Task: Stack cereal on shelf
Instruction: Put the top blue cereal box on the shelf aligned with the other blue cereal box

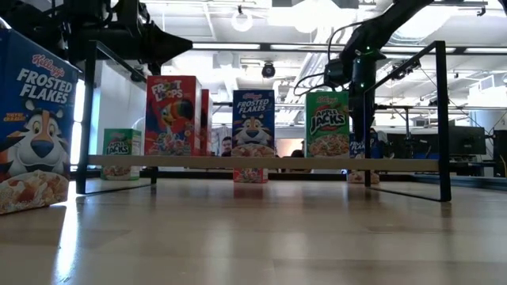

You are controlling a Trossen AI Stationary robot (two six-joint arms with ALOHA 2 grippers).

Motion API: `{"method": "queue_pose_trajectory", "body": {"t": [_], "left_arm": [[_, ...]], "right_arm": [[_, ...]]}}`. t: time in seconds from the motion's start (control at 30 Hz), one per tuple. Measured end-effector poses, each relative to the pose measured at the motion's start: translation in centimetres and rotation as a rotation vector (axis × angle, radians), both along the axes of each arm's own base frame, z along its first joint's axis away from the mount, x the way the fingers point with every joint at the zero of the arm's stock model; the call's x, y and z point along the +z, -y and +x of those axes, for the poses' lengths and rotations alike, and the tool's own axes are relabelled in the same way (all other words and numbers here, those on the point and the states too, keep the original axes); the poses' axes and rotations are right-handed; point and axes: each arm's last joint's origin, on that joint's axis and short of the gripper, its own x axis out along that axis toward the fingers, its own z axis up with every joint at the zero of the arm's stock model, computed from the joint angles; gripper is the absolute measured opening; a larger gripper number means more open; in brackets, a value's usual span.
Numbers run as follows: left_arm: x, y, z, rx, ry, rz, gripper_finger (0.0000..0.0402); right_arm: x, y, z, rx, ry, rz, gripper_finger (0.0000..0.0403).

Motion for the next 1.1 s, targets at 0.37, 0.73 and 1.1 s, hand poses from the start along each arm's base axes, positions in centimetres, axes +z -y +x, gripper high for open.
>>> {"method": "queue_pose_trajectory", "body": {"t": [0.37, 0.73, 1.1], "left_arm": [[0.1, 0.1, -0.6, 0.012, -0.026, -0.016, 0.0001], [-2.3, 1.4, -2.9, 0.07, 0.03, -0.057, 0.0], [-3.7, 1.9, -3.9, 0.087, 0.023, -0.067, 0.0]], "right_arm": [[-0.9, 0.2, 0.2, -0.005, -0.013, 0.037, 0.0217], [0.5, -0.2, 0.6, 0.006, -0.013, 0.036, 0.0131], [8.8, -2.5, 3.3, 0.014, -0.007, -0.07, 0.0129]]}}
